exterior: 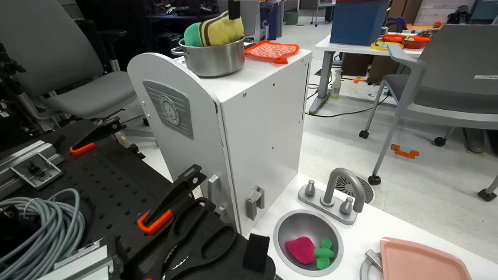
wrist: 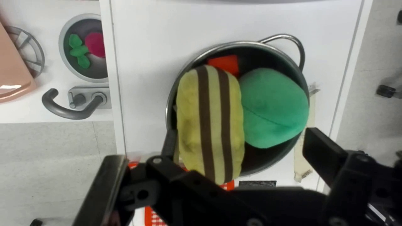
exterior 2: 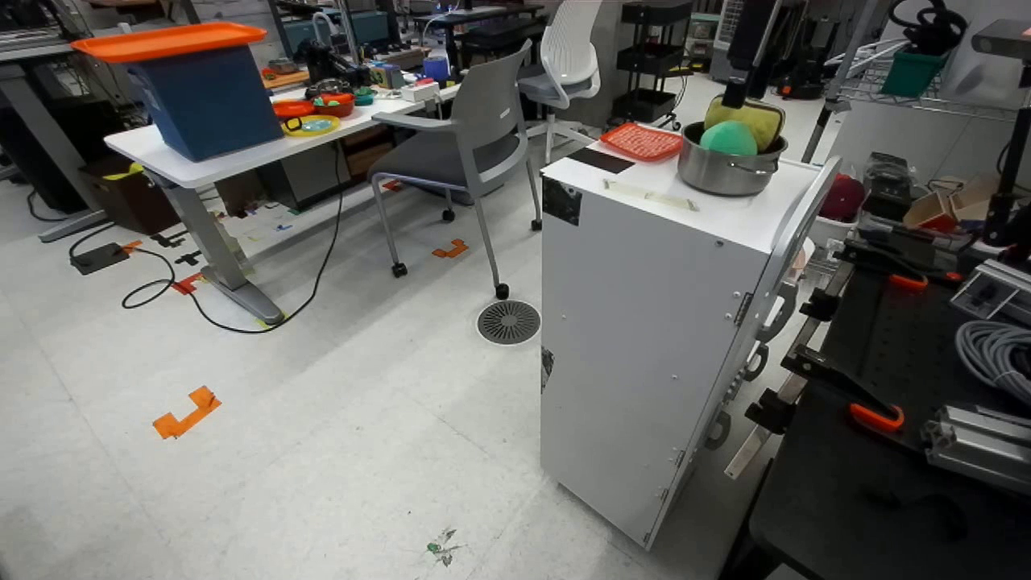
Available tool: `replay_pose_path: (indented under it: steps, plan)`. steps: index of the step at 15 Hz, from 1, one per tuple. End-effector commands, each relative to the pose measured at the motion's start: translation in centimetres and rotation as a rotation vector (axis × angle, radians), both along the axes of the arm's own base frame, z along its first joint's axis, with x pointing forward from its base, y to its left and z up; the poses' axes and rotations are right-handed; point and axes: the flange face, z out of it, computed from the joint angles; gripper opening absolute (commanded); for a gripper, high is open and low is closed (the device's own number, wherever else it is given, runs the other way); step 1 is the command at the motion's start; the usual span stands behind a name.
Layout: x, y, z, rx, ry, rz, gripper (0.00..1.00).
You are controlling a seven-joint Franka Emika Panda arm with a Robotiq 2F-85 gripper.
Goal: Remove the yellow and black sponge, green plush toy and grey bear from the silver pot and place them in the sink
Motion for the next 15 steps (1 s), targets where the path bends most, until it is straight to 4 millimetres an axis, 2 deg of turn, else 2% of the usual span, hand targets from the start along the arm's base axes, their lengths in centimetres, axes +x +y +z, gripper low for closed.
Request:
replay_pose_path:
  steps: [1, 10, 15]
  plan:
    - [-0.1, -0.5, -0.3, -0.013, 0.050, -0.017, 1.00]
    - [-0.1, -3.0, 0.7, -0.047, 0.031, -0.081, 1.00]
    - [0.3, -2.8, 0.4, -0.049, 0.030, -0.071, 1.00]
